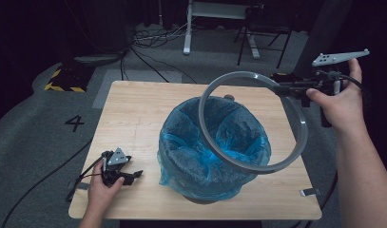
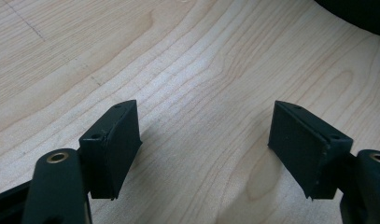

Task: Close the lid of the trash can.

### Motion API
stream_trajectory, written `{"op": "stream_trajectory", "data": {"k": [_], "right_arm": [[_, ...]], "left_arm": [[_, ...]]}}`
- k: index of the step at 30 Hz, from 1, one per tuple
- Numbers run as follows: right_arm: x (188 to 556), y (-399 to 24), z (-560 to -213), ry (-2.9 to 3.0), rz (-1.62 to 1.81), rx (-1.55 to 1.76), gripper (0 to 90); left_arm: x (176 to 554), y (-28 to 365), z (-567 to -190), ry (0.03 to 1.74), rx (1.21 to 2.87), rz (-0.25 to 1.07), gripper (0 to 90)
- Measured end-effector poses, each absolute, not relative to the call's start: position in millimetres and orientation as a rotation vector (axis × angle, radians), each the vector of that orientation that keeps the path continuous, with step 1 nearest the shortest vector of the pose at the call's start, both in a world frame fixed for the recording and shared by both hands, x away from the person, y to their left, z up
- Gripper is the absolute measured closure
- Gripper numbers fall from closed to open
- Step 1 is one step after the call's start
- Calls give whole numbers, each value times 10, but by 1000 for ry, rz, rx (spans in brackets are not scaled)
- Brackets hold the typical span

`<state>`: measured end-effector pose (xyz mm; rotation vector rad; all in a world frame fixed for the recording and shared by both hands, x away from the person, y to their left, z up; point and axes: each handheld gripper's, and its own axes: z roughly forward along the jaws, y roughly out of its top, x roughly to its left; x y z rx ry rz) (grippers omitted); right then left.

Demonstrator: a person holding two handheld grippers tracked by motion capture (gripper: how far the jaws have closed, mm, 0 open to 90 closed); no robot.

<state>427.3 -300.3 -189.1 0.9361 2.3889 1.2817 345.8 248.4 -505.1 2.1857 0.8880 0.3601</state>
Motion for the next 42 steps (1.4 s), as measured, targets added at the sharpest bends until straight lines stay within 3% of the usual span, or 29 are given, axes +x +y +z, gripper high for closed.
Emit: {"op": "stream_trajectory", "data": {"k": [42], "right_arm": [[4334, -2117, -2210, 2571, 1225, 893, 792]], "left_arm": [[3462, 2484, -5051, 887, 2187, 360, 249]]}}
